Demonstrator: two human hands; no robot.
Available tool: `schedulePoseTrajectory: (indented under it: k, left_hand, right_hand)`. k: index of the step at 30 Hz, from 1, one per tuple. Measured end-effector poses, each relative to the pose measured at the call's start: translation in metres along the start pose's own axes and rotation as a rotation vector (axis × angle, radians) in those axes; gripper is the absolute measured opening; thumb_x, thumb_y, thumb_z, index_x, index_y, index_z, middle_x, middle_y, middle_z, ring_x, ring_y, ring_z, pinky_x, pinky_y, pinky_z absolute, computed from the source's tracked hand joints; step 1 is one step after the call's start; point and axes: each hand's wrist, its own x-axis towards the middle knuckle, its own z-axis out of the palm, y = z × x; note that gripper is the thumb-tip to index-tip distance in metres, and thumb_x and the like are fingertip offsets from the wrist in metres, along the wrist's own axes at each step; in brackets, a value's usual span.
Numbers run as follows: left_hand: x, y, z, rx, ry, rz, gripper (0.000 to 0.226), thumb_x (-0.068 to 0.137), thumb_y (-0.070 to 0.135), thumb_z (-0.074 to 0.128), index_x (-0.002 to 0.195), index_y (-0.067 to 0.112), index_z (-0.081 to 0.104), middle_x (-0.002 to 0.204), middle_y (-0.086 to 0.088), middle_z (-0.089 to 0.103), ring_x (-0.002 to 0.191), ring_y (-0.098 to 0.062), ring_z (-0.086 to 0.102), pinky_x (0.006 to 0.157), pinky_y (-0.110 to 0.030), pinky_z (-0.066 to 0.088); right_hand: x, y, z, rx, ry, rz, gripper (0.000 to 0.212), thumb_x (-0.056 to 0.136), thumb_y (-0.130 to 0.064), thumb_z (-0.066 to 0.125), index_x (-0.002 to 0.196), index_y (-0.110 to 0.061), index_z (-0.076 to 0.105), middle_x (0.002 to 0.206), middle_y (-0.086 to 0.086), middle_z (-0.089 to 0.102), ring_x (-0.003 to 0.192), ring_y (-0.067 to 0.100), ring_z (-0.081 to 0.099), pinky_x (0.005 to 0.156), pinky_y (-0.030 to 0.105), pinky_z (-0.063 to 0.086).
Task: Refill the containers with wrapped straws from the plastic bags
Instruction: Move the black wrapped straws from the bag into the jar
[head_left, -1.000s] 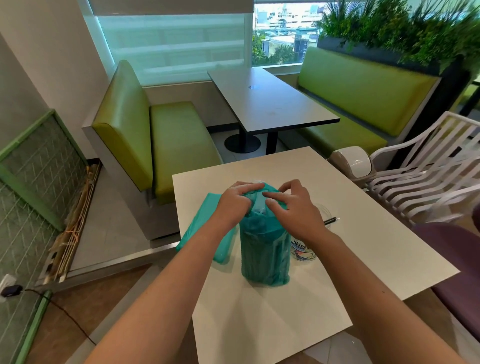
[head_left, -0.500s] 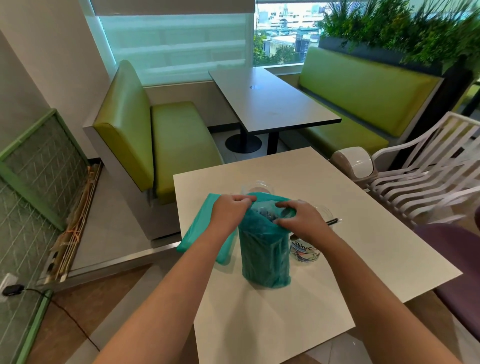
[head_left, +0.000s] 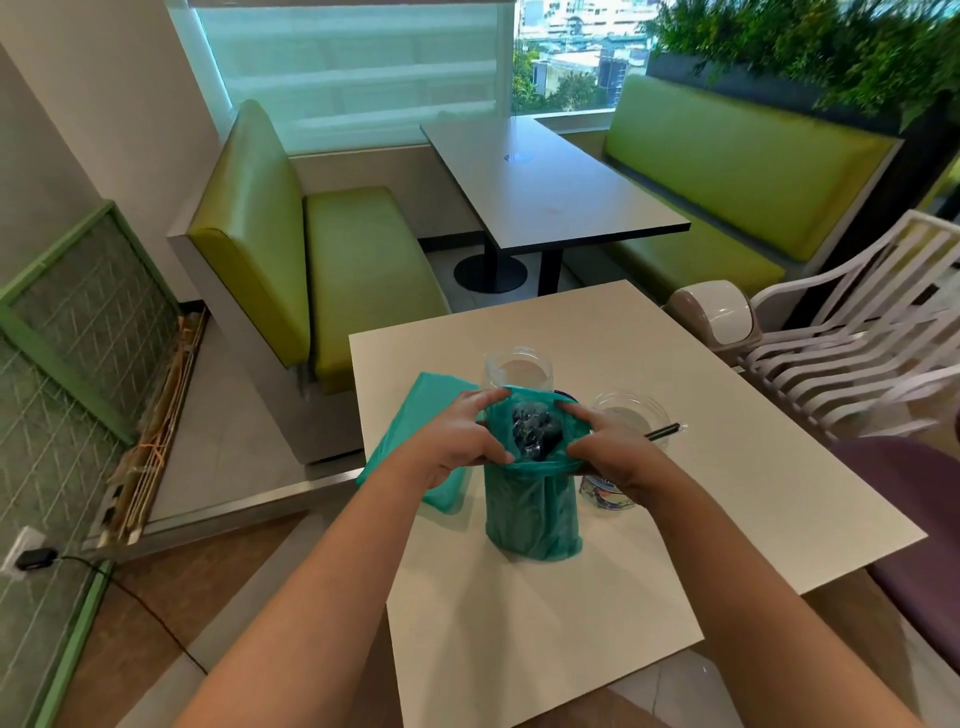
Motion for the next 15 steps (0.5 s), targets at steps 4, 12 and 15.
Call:
schedulePoseTrajectory:
  k: [4,12,15]
  left_hand:
    - [-0.002,-0.003,0.001,-0.079,-0.025,-0.066,0.082,0.078,-0.021,0.060,0.143,0.026,0.046,0.127,-0.006,0.046,0.113,-0.023,0.053,0.094,-0.043,0.055]
    - [-0.003,-0.012,0.003,-0.185,-0.069,-0.136,0.076,0.083,-0.017,0.056,0.144,0.027,0.046,0.115,0.000,0.051,0.103,-0.016,0.054,0.086,-0.031,0.053]
    - [-0.002,-0.014,0.003,-0.211,-0.096,-0.152,0.076,0.084,-0.019,0.055,0.145,0.025,0.046,0.114,0.002,0.050,0.103,-0.018,0.054,0.088,-0.033,0.055]
  right_hand:
    - [0.002,0.003,0.003,0.107,0.032,0.068,0.059,0.091,0.011,0.041,0.140,-0.020,0.050,0.126,0.015,0.050,0.110,0.031,0.059,0.086,0.044,0.057]
    - [0.016,0.032,0.003,0.217,0.062,0.134,0.053,0.088,0.012,0.038,0.119,-0.024,0.062,0.133,0.019,0.051,0.114,0.034,0.057,0.079,0.045,0.056]
    - [0.014,0.037,-0.001,0.195,0.056,0.093,0.054,0.088,0.014,0.042,0.132,-0.013,0.057,0.125,0.019,0.056,0.105,0.032,0.062,0.080,0.040,0.056]
